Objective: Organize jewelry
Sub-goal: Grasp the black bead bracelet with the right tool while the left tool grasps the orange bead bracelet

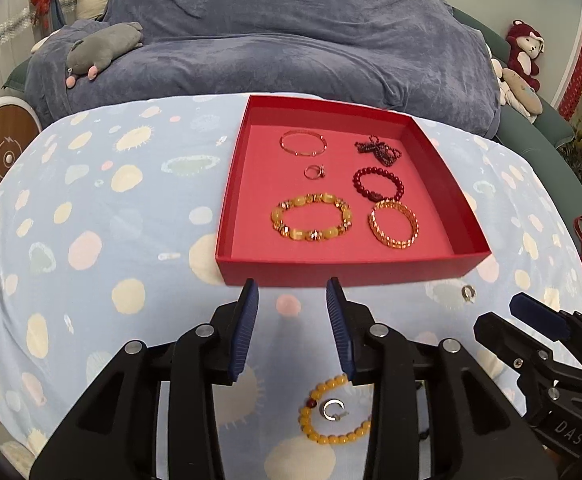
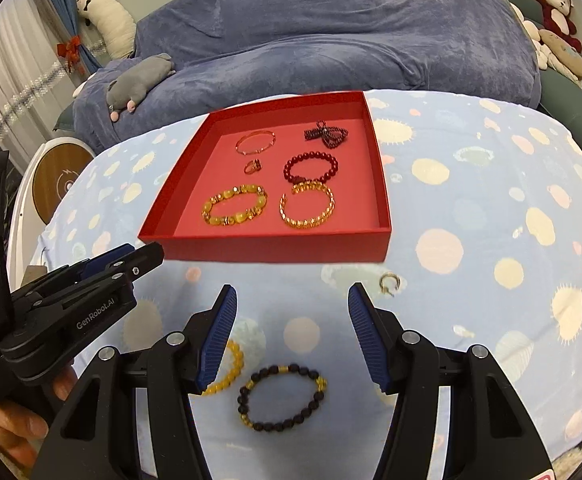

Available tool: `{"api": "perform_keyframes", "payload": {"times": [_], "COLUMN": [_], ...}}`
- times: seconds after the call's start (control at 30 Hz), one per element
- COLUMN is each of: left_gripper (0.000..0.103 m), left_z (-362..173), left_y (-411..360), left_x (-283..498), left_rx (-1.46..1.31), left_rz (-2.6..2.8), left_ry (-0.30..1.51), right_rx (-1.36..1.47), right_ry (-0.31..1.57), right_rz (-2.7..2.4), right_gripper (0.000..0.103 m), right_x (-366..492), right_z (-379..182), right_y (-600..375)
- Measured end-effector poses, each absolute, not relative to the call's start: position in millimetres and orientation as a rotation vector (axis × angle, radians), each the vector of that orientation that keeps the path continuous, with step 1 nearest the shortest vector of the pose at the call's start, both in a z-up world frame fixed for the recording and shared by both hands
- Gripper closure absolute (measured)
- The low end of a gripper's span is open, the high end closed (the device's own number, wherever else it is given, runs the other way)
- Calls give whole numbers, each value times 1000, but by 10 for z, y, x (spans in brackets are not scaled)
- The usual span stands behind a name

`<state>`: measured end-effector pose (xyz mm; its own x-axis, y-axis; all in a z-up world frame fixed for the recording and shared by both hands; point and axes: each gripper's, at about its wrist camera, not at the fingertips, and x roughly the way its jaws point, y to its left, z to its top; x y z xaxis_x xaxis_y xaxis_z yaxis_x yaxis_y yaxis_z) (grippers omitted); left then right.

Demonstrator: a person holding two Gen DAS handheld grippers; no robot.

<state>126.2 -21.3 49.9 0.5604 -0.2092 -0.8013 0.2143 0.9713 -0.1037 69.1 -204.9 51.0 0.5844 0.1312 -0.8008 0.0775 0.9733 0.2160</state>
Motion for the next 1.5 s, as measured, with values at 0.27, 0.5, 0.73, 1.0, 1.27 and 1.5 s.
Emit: {"api": "perform_keyframes", "payload": {"times": [0.27,0.5,0.73,1.0,1.27,1.5], "left_gripper": [69,69,69,62,62,62], "left_z": [195,-1,-36,-50,-55,-63], "left_y": [-152,-82,-44,-47,-126,-201], "left_x": [886,722,679,666,654,621], "left_rx": [-12,-20,-40,-39,-25,16], "left_rz": [-246,-230,-227,-232,-240,-242], "left_ry": [1022,1061,1062,1062,1052,1023], "right_rx": [269,251,240,220,160,140], "right_ry": [1012,1029,1048,1087,1078,1074], "right_rz": [7,8,-1,-21,-36,-41], "right_gripper": [46,47,47,68,76,81], "right_x": [310,178,215,304,315,297], "right_z": [246,125,20,-128,-143,-149], "right_y": [-2052,-1971,-1946,-1920,-1905,-1911]}}
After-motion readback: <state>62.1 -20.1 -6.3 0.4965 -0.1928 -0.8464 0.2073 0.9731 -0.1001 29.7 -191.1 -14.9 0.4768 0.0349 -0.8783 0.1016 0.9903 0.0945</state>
